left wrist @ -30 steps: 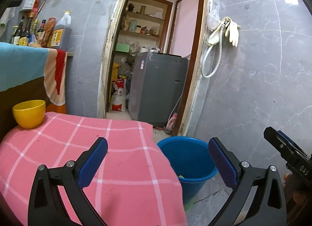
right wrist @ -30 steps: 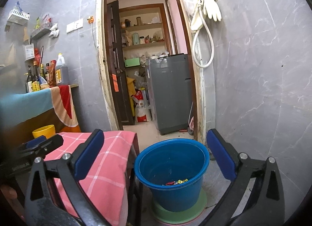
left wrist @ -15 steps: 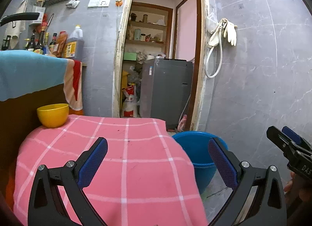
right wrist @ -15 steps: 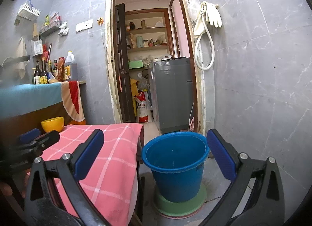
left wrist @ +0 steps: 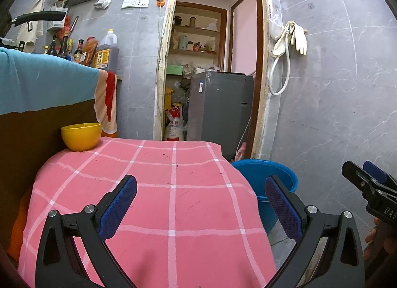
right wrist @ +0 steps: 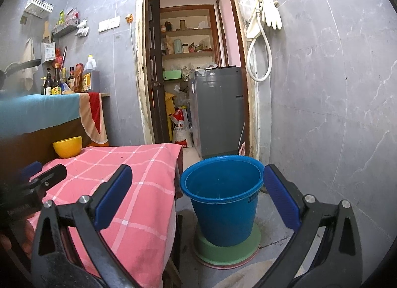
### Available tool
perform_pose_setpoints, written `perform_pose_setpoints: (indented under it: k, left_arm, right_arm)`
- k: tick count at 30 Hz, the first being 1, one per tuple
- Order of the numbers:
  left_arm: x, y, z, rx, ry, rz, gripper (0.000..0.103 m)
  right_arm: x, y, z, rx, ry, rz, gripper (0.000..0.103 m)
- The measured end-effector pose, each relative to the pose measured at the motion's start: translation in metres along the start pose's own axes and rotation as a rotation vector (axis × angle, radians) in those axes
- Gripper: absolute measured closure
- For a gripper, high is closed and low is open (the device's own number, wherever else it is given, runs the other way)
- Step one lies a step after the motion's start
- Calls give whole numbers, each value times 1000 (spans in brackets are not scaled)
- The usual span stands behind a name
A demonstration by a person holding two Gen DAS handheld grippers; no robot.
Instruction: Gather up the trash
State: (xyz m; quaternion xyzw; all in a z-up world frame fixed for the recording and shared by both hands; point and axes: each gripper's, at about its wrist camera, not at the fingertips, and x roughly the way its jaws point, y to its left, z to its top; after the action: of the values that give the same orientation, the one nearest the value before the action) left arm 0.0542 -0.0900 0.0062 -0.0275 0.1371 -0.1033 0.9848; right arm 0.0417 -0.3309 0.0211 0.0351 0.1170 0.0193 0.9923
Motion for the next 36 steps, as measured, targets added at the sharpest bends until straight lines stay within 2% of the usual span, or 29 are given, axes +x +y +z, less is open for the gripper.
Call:
perform_pose_setpoints:
  k: [36]
  left_arm:
    - [0,-1,-1,8,-18,14,2]
  right_arm:
    - [3,0,0,8,7,-1,1]
